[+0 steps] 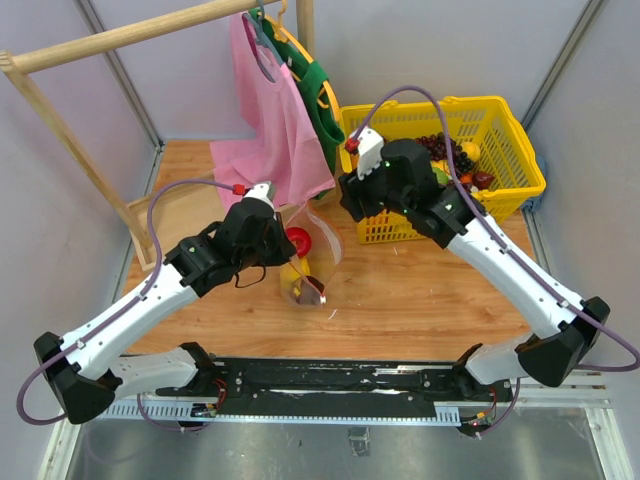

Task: Place the food in the zip-top bag and seal the zipper
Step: Pick up the fake fruit from the bin.

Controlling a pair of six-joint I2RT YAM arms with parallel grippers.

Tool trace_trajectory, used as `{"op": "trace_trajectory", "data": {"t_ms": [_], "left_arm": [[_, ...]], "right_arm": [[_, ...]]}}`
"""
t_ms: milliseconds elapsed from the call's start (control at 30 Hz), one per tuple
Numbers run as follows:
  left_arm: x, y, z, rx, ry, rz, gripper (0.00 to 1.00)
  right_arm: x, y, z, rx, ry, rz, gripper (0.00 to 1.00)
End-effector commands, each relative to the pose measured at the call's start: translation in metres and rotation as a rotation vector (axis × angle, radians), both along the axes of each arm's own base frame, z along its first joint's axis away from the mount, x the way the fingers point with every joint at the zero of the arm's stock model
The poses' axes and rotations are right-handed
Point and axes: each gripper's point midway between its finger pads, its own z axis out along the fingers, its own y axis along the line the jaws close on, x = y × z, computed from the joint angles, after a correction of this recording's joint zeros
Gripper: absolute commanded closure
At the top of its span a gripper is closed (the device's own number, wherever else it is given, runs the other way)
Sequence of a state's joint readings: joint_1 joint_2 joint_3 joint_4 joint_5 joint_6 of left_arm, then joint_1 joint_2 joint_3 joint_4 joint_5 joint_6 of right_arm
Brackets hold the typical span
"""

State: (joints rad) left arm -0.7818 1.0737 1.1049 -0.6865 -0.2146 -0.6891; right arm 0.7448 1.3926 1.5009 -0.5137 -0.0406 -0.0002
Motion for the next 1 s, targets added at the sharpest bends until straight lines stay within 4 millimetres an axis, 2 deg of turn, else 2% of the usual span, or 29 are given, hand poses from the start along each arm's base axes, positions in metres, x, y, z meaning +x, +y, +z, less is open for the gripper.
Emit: {"op": "trace_trajectory", "data": {"t_ms": [0,100,300,533,733,833,967], "left_arm": [[0.007,-0.010,0.013,-0.064,-0.033,0.006,1.00],[0.008,-0.011,0.013,-0.069,-0.034,0.004,1.00],[0.009,-0.011,0.013,-0.059,-0.039,0.003,1.00],[0.009,-0.009,0.011,-0.056,-0.042,0.004,1.00],[0.010,-0.011,0.009,-0.054,-0.039,-0.002,1.00],[0.009,-0.011,0.007,-0.049,-0.037,-0.006,1.00],[0.010,-0.010,0.006,-0.043,-0.041,-0.004,1.00]], "right_arm": [[0.028,-0.038,0.022,-0.004,-0.054,-0.113,0.45],[0.047,-0.059,0.025,0.003,-0.046,-0.172,0.43],[0.082,-0.080,0.010,0.048,0.024,-0.210,0.39],[0.120,-0.079,-0.031,-0.003,0.142,-0.198,0.33],[0.147,-0.084,-0.078,-0.045,0.255,-0.230,0.32],[0.153,-0.085,-0.102,-0.069,0.302,-0.230,0.31],[0.151,-0.077,-0.134,-0.080,0.396,-0.180,0.26]]}}
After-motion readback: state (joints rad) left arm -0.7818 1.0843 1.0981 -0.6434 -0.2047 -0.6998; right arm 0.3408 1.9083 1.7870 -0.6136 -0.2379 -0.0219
